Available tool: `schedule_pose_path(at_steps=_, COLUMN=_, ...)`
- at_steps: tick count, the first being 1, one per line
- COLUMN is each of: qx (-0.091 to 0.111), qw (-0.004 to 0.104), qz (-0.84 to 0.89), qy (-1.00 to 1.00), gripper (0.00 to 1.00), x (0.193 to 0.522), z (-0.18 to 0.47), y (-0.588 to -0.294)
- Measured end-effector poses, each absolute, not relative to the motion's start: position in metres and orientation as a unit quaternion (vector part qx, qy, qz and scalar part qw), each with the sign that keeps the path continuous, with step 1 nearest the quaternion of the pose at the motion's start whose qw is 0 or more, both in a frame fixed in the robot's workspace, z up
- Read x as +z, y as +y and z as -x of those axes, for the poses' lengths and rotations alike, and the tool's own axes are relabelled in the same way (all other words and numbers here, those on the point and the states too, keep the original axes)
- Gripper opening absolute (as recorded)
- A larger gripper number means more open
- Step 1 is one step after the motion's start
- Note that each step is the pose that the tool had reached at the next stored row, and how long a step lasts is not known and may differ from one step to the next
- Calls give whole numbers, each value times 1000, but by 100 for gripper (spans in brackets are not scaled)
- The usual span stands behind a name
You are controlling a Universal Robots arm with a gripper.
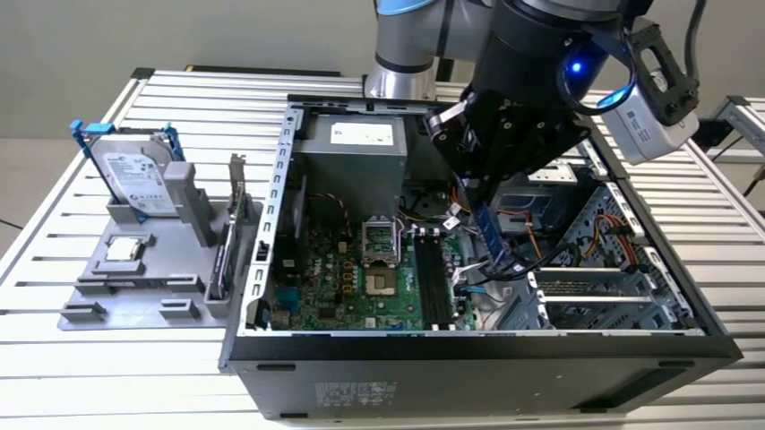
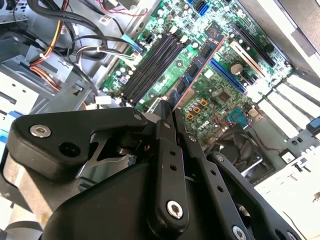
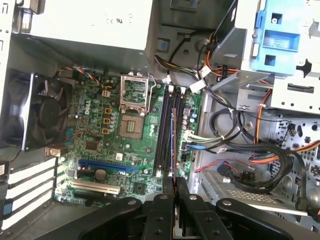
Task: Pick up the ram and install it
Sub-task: 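Insert the ram into the slot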
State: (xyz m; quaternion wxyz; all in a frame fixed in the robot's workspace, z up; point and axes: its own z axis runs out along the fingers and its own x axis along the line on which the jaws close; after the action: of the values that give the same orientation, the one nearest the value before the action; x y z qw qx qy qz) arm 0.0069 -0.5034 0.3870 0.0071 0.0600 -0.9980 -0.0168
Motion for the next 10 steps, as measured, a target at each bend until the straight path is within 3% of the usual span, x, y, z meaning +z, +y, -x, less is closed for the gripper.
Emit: schedule_pose_path(at_steps=10, qx=-17, qw=7, qz=-60, qy=-998, gripper=0, x=384, z=-1, y=-503)
